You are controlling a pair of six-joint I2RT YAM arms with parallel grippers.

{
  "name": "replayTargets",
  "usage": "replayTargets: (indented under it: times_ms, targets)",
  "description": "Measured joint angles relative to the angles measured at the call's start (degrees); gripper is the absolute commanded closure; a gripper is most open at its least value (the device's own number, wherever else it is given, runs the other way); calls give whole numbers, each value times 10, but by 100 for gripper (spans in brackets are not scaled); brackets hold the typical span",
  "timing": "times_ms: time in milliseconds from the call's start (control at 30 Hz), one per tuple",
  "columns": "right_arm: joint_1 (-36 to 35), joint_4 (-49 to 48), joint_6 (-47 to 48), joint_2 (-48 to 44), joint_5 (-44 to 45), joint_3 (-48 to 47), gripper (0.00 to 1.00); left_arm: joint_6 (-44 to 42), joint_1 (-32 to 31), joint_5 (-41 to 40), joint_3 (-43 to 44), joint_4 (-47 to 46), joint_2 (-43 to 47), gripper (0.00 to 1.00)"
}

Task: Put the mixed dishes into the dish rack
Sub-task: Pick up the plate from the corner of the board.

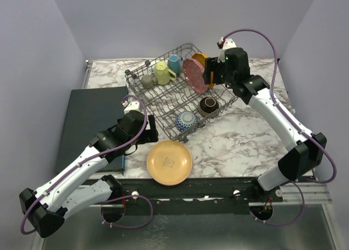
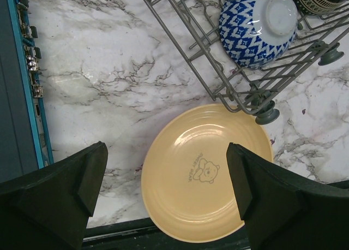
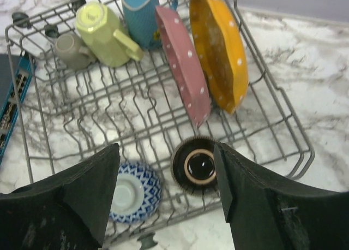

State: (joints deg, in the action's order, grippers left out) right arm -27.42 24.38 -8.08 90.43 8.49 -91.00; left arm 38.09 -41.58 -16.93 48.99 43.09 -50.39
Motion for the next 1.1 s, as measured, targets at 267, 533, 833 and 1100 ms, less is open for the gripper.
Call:
replayTargets:
  times_ms: [267,533,833,1100]
  targets:
    - [0,32,-37,-95,-59,86,24,4,0,0,-1,-2,-19,1]
    - [0,58,-57,-169,-115,154,24,5,0,0,-1,-2,-41,1]
    - [-10,82,-99,-228,-201,234,25,16,0,13,-1,-1,-53,2]
    - [-53,83,-127,-246,-237,305,27,75,0,41,0,28,-89,9]
